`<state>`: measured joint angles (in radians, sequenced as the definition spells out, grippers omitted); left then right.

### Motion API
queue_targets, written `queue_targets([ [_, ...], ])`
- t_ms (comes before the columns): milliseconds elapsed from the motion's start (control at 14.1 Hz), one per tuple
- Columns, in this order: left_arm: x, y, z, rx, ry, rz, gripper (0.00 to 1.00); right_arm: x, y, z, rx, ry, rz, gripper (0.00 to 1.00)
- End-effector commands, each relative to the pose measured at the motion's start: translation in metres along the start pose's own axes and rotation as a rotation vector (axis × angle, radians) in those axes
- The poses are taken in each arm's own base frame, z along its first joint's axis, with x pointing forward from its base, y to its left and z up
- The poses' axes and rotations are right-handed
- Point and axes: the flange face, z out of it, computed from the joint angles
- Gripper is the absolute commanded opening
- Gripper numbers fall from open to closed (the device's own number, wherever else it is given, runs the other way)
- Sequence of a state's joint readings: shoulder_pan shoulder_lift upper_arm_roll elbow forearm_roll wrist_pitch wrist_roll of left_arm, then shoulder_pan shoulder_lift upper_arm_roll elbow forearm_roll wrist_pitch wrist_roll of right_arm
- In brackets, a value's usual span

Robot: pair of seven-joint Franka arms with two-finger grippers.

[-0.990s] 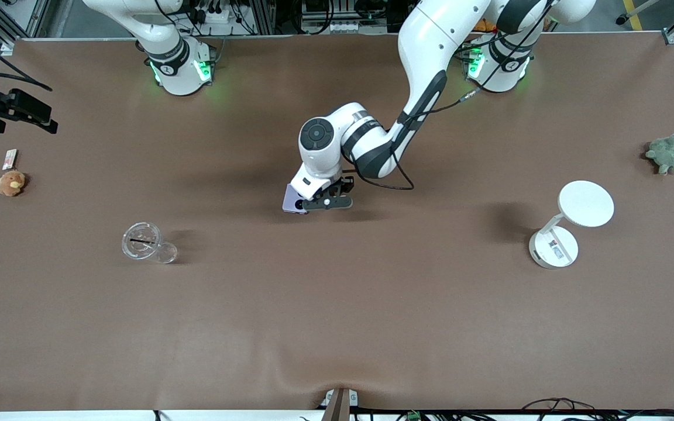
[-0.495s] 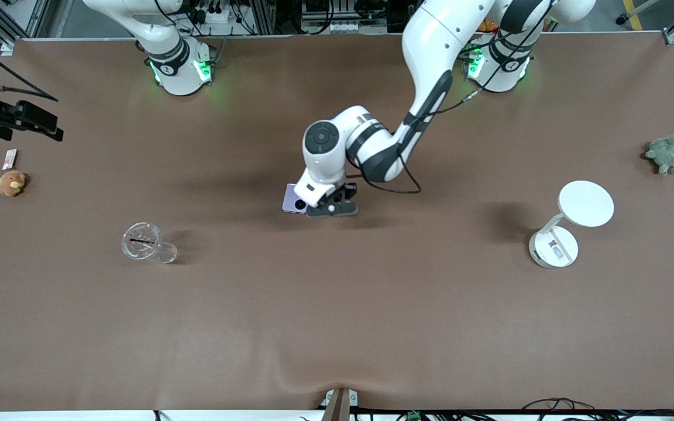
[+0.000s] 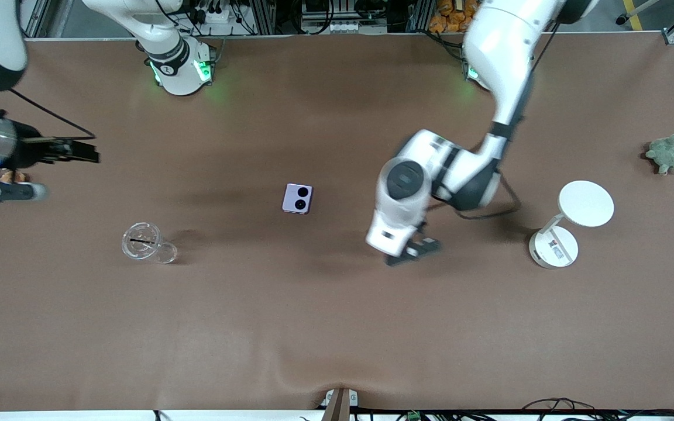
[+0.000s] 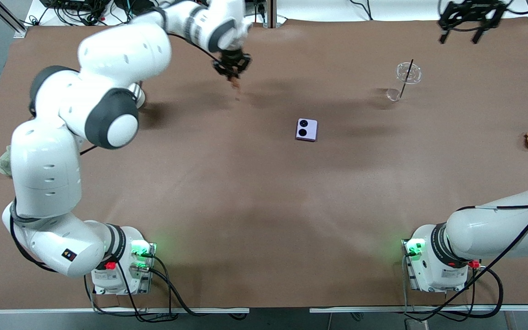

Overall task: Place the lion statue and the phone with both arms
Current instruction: 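Lift the lion with the left gripper while the right gripper reaches the phone, then carry the lion with the left gripper while the right gripper grips the phone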

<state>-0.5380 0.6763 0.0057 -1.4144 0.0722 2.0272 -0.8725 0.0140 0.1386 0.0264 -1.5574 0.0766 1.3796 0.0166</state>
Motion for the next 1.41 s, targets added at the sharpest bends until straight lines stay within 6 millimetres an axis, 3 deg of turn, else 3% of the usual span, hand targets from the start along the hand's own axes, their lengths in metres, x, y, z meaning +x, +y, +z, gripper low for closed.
queue_targets([
  [0, 0.055, -0.071, 0.005, 0.042, -0.045, 0.049, 0.14, 0.019, -0.043, 0.017, 0.096, -0.011, 0.016, 1.0],
  [212, 0.101, -0.13, 0.014, 0.038, -0.064, 0.138, 0.19, 0.039, -0.113, 0.053, 0.082, 0.008, 0.112, 1.0],
  [283, 0.112, -0.147, 0.017, 0.037, -0.069, 0.171, 0.19, 0.046, -0.126, 0.07, 0.08, 0.02, 0.132, 1.0],
  [566, 0.14, -0.2, 0.035, 0.075, -0.085, 0.389, 0.19, 0.055, -0.196, 0.171, 0.064, 0.094, 0.064, 1.0],
  [707, 0.155, -0.221, 0.047, 0.067, -0.088, 0.407, 0.19, 0.056, -0.227, 0.223, 0.061, 0.128, 0.139, 1.0],
  [778, 0.162, -0.229, 0.058, 0.061, -0.084, 0.393, 0.19, 0.053, -0.253, 0.245, 0.059, 0.143, 0.162, 1.0],
  [848, 0.169, -0.237, 0.066, 0.054, -0.061, 0.386, 0.19, 0.056, -0.267, 0.266, 0.06, 0.154, 0.194, 1.0],
  [990, 0.173, -0.236, 0.089, 0.045, -0.042, 0.393, 0.19, 0.056, -0.286, 0.299, 0.044, 0.148, 0.171, 1.0],
  [1061, 0.173, -0.232, 0.095, 0.038, -0.025, 0.396, 0.24, 0.056, -0.289, 0.309, 0.038, 0.144, 0.168, 1.0],
  [1202, 0.174, -0.23, 0.092, 0.032, -0.007, 0.398, 0.27, 0.053, -0.296, 0.329, 0.032, 0.15, 0.156, 1.0],
  [1273, 0.174, -0.231, 0.094, 0.033, -0.01, 0.398, 0.34, 0.052, -0.294, 0.337, 0.032, 0.159, 0.155, 1.0],
  [1343, 0.173, -0.23, 0.095, 0.033, -0.011, 0.4, 0.54, 0.049, -0.294, 0.344, 0.033, 0.166, 0.151, 1.0],
])
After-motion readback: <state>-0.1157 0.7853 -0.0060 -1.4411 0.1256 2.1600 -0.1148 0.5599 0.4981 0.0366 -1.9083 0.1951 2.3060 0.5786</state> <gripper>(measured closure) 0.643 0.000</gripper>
